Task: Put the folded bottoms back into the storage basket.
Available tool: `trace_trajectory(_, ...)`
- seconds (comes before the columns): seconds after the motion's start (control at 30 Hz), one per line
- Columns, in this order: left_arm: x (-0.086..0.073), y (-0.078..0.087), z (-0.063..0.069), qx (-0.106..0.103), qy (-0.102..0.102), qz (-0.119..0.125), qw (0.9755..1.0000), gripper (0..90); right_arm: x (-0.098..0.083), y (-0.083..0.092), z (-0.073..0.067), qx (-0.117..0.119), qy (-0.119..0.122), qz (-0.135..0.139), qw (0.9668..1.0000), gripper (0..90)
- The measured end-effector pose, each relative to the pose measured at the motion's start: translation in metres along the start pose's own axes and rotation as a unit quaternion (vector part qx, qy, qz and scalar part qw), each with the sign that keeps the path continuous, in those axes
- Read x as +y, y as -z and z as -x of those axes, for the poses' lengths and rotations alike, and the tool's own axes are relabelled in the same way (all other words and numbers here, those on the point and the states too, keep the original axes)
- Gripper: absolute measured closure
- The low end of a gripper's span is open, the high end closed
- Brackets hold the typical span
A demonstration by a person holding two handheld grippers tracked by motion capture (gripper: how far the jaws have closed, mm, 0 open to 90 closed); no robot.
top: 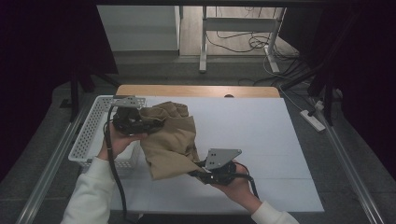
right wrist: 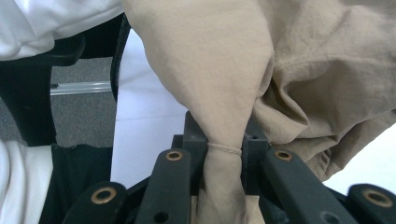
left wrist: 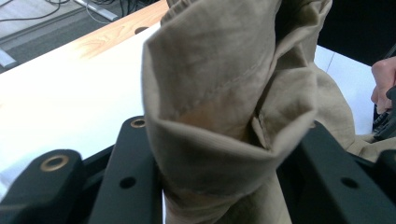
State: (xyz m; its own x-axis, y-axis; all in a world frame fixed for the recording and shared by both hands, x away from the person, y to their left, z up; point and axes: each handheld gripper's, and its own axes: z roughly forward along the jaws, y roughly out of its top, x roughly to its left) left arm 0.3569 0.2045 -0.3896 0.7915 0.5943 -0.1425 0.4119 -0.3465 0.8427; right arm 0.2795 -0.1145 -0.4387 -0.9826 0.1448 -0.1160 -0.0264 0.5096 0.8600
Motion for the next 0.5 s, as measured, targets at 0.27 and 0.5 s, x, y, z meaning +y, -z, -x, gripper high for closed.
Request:
trace_trajectory(0.27, -0.001, 0.01, -0.003, 0.009, 0.001, 0.007, 0.9999, 61.7, 0.008, -0.005, 0.002, 0.003, 0.002, 0.005, 1.0, 77.7)
trace_trajectory(0.5, -0.002, 0.016, -0.005, 0.014, 0.004, 0.009, 0.9999, 61.8, 0.011, -0.01, 0.003, 0.006, 0.002, 0.008, 0.9999, 77.7)
